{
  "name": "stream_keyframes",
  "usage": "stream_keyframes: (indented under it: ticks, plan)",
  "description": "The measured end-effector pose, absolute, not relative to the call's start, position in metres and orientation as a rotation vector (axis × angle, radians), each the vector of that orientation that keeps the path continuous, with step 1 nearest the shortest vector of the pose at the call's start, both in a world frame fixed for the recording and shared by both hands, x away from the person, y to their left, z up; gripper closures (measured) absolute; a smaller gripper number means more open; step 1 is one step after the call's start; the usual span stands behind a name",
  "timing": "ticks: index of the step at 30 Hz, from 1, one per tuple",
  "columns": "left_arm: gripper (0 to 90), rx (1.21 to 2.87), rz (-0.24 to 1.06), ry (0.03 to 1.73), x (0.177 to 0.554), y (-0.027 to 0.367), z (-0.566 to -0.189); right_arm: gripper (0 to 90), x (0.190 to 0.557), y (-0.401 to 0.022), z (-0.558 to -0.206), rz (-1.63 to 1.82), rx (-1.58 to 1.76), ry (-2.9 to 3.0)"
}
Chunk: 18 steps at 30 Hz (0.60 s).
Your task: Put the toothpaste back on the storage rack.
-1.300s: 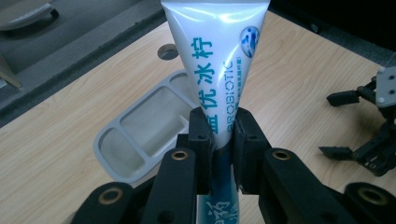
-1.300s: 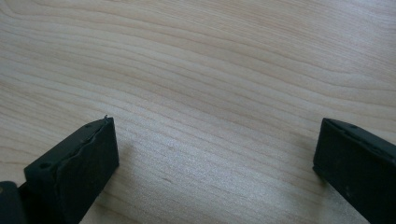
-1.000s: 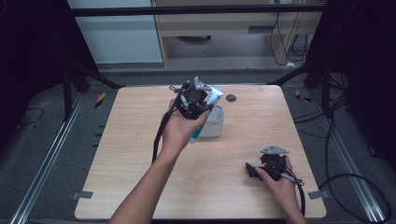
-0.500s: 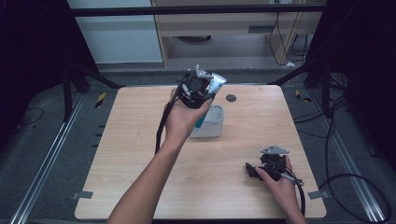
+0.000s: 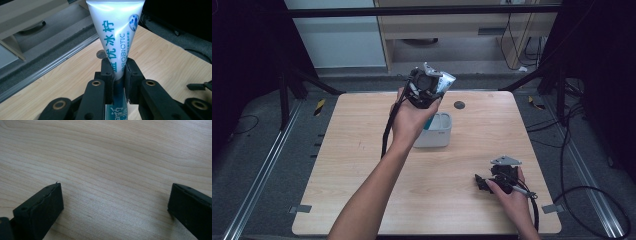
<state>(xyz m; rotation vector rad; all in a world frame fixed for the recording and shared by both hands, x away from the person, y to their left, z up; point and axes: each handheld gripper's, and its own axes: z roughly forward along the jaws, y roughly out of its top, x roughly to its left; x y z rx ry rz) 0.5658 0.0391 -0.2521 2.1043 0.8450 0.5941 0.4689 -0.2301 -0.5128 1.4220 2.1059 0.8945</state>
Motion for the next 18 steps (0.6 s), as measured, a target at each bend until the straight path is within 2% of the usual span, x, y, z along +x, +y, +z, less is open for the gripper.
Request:
stream_keyframes:
  ticks: [18]
  plan:
    - [79.1, 2.047, 0.605, 0.898, 0.592, 0.05, -0.259, 0.3, 0.469, -0.23, -0.513, 0.898, 1.422, 2.104]
